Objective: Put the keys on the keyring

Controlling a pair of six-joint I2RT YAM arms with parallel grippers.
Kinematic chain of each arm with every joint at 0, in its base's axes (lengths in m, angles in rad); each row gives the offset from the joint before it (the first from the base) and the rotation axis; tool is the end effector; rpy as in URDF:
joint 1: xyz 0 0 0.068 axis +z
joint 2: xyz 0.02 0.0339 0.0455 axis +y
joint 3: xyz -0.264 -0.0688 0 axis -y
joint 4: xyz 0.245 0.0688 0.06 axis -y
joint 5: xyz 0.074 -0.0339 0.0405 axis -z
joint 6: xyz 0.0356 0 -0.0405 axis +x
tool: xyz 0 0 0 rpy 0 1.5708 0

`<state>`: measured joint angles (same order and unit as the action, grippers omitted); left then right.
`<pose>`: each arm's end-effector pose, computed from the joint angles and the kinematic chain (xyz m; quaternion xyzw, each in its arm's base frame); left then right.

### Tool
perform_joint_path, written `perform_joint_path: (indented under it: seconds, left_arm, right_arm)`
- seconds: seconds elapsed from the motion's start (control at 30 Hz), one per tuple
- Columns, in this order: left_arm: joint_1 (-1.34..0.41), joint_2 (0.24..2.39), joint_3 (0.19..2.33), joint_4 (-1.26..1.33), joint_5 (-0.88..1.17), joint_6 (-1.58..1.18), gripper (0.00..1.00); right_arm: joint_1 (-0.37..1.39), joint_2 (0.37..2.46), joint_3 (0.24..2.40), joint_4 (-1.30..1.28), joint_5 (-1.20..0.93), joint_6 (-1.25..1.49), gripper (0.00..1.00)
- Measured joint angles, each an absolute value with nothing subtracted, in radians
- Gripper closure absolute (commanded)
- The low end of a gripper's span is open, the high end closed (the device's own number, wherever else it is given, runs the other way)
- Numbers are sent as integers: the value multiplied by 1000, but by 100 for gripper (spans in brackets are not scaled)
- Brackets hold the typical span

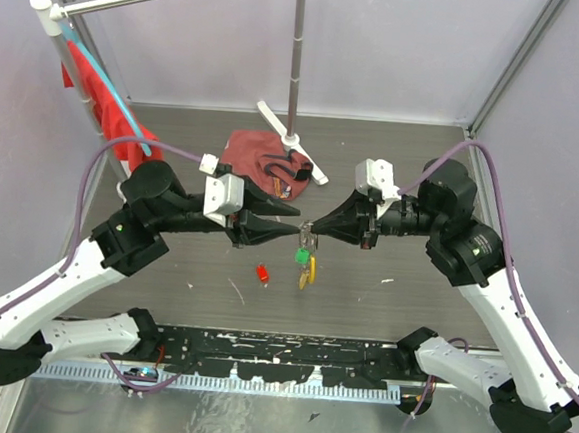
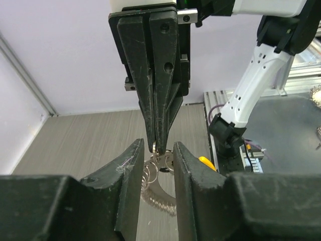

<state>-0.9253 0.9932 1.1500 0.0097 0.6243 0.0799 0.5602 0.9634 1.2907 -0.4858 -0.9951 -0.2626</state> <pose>0.1097 -0.1802 0.4492 0.5015 0.4257 -0.4789 0.5812 0.1317 0.1179 0.4511 -0.5512 0.4890 0.4437 0.5101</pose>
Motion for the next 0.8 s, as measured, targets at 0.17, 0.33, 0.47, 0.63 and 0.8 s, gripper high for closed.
perform_joint_path:
  seconds: [0.17,0.33,0.47,0.63,0.8]
  left_arm:
    - [-925,1024,1249,-175,583,146,60]
    - [-925,1092,1323,-321,559,188,59]
    - [-925,1135,1347,-387,546,203,58]
    - [-925,1161,1365,-441,540,215,60]
    - [-925,1181,1386,-459,541,221,65]
  right_arm:
    - [560,972,1292,-538,-944,-294,99]
    - [566,991,1293,-578,-904,-313,99]
    - [571,998,1293,-605,-887,-319,99]
    - [575,998,1293,-622,-880,-324,99]
    - [577,998,1293,-623,-880,-327,99]
